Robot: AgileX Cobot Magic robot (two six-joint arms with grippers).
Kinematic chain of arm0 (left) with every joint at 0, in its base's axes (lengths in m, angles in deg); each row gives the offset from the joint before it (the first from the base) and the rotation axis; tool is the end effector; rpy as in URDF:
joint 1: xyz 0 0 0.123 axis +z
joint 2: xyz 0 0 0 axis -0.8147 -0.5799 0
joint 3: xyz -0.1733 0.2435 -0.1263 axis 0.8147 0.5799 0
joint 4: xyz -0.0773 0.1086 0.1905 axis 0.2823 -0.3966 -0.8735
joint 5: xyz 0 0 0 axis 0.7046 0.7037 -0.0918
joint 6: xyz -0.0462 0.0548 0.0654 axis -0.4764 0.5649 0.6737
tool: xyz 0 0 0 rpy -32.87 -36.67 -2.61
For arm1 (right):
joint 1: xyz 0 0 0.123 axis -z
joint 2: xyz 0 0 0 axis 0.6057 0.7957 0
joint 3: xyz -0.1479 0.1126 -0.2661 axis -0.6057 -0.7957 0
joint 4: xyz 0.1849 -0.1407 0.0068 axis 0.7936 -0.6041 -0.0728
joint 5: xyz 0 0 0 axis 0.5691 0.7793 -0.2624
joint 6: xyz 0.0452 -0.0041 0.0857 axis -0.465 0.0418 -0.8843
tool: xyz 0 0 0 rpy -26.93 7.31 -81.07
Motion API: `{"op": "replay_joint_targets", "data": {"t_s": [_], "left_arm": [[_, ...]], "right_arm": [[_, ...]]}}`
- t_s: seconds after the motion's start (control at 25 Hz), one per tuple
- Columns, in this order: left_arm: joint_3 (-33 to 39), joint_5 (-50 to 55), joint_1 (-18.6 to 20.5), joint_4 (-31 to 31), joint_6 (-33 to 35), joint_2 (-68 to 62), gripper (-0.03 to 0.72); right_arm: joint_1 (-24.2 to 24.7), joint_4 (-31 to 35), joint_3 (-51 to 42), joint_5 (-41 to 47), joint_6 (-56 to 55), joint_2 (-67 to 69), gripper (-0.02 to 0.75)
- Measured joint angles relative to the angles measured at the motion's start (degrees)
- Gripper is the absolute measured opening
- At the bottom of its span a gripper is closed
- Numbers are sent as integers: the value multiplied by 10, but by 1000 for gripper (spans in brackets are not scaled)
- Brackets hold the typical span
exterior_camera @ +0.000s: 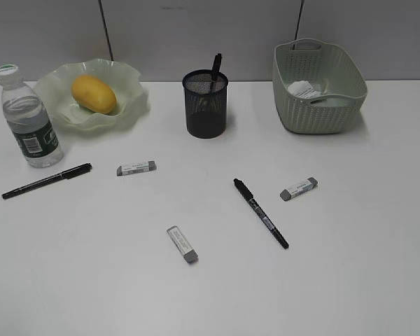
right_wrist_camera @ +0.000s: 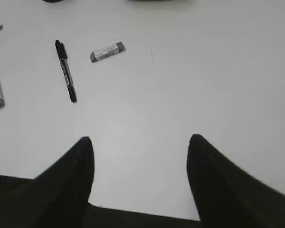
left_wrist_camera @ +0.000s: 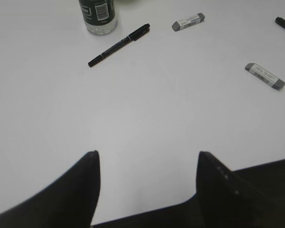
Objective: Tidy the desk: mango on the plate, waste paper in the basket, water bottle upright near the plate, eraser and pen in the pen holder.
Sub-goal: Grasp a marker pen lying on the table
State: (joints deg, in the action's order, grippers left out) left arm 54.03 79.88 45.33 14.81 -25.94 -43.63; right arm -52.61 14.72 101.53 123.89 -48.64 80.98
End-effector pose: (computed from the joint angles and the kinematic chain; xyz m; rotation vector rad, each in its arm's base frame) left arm -0.0230 -0.0022 0.2827 0.2358 2.2525 -0.1434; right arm 0.0010 -0.0004 0.2946 -0.1314 2.2176 0.2202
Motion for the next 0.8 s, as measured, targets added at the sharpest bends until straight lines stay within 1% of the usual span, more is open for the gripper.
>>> {"op": "replay_joint_targets", "data": {"t_s": [0.16, 0.36, 0.48, 0.56, 0.72, 0.8], "left_arm": [[-9, -20, 0, 0, 0, -34, 481], [-33, -114, 0, 1, 23, -136, 481], [-51, -159, 0, 6, 57, -226, 481], [-67, -183, 0, 21, 85, -290, 481], [-124, -206, 0, 67, 173, -430, 481], [-163, -206, 0, 78, 202, -493, 481]], "right_arm": [[0, -1, 0, 0, 0, -27, 492], [0, -1, -1, 0, 1, -32, 492], [0, -1, -1, 0, 1, -32, 492], [0, -1, -1, 0, 2, -32, 492], [0, -6, -1, 0, 3, -32, 492], [0, -7, -1, -1, 3, -32, 492]]}}
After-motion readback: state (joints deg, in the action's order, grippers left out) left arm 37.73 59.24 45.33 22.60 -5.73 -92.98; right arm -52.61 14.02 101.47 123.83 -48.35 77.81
